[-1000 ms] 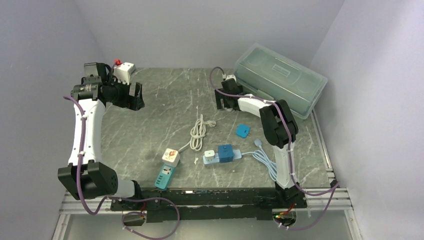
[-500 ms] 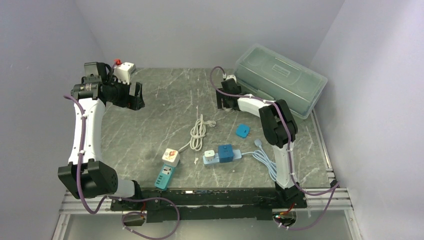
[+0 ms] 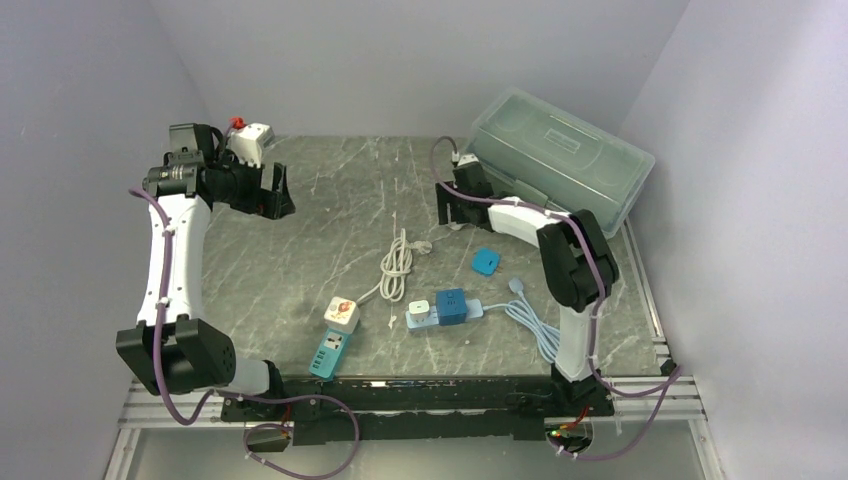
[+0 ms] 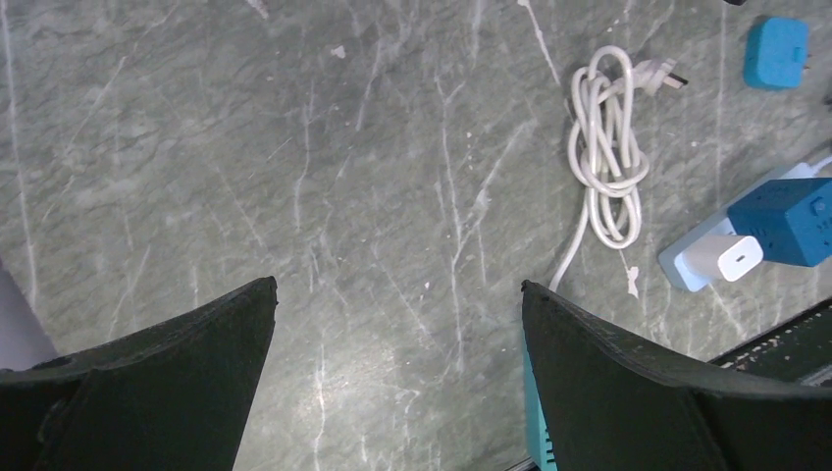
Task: Insert the plug
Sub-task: Pick up the plug from the center of the board.
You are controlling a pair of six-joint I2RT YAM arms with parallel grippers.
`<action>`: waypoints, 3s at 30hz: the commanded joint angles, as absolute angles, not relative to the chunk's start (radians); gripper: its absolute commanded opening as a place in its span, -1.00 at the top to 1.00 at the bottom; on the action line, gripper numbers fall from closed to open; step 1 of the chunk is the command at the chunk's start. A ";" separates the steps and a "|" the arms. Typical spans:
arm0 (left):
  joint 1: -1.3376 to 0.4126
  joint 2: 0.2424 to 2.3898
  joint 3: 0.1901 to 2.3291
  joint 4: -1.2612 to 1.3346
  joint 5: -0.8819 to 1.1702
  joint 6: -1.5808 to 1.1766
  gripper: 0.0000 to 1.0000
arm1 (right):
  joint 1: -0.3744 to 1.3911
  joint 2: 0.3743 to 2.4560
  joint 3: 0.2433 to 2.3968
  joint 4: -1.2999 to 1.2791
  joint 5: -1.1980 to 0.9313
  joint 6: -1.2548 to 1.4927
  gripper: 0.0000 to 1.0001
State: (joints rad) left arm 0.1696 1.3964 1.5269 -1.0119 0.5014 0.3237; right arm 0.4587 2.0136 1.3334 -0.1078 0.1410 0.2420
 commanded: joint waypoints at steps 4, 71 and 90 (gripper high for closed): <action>0.164 1.418 1.561 -0.956 0.685 0.178 -1.00 | 0.508 1.726 1.212 0.070 0.005 0.205 -0.29; -0.133 1.296 1.539 -1.022 1.308 0.263 1.00 | 0.876 1.208 1.084 0.265 -0.415 0.409 -0.75; -0.133 1.202 1.504 -0.677 1.397 -0.080 1.00 | 0.849 1.326 1.065 0.547 -0.633 0.659 -0.22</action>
State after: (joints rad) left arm -0.1200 1.2507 1.5070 -0.8608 1.2961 0.0814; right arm 0.8322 1.3018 1.0622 0.4397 -0.5549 0.5949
